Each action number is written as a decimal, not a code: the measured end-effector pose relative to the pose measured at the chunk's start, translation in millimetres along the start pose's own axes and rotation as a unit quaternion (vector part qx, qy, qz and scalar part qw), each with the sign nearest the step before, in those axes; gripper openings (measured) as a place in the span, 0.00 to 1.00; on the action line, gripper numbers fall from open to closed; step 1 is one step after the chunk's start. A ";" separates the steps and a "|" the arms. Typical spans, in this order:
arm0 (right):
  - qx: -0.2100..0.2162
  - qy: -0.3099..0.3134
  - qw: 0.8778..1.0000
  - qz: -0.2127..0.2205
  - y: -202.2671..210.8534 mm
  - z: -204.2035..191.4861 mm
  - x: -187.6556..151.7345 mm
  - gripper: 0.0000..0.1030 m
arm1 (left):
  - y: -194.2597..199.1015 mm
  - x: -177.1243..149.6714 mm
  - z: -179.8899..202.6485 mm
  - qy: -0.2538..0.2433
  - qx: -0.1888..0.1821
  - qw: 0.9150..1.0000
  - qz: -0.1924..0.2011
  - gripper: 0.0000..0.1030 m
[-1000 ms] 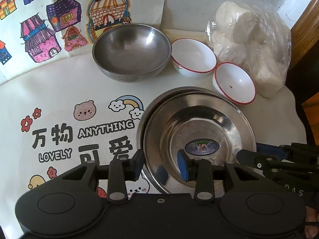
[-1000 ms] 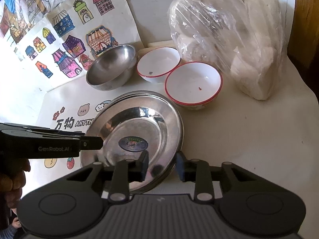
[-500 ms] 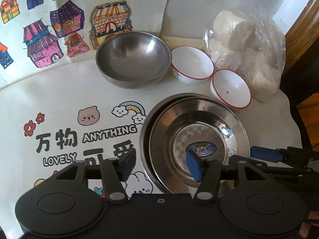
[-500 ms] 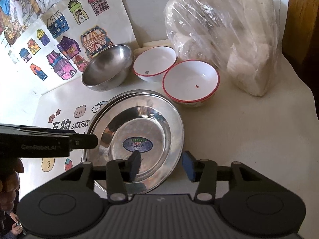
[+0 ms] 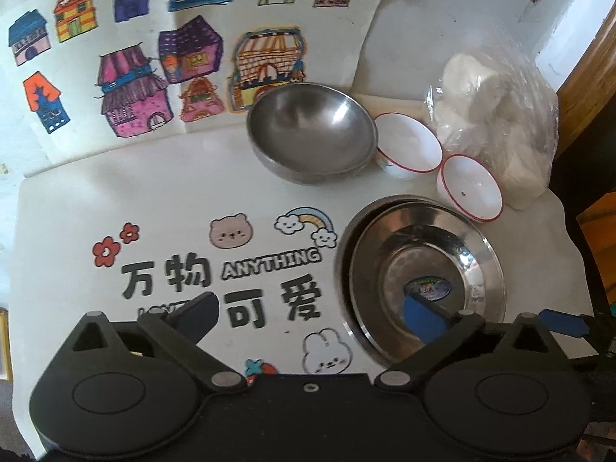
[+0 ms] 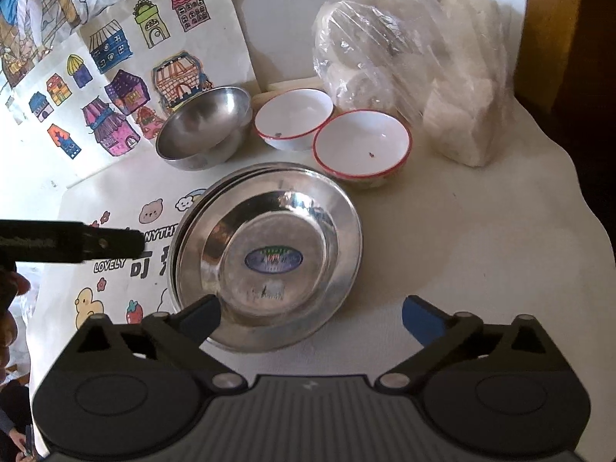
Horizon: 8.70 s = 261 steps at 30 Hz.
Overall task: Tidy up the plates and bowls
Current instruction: 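Open both grippers and release the small plate on the stack, then move both grippers to the steel mixing bowl and close on its rim, then lift the steel mixing bowl with both grippers and carry it beside the plate stack, then lower the steel bowl onto the table and open both grippers, then move both grippers to a red-rimmed white bowl and close on its rim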
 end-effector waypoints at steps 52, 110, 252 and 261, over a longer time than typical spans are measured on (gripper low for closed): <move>0.037 -0.043 0.995 0.081 -65.5 -82.1 91.4 0.86 | -81.6 133.2 -72.2 -0.066 0.005 0.998 0.017 0.99; 0.077 -0.035 0.995 0.046 4.5 -66.0 22.6 0.25 | 6.9 23.4 -23.9 -0.049 -0.086 0.995 0.028 0.15; 0.097 -0.113 0.989 -0.011 -70.9 121.6 103.8 0.69 | -130.0 115.6 121.7 -0.008 0.037 0.996 -0.078 0.99; 0.116 -0.114 0.987 -0.016 -80.5 113.4 105.2 0.44 | -139.7 116.0 123.8 -0.021 0.035 0.996 -0.080 0.77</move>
Point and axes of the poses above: each gripper's, at about its wrist camera, not at the fingertips, and y roughly against the way its jaws point, z to its right, x to its top, the point moved 3 cm from there along -y, roughly the way its jaws point, and after that the axes turned 3 degrees about -y, right-handed, at the moved point
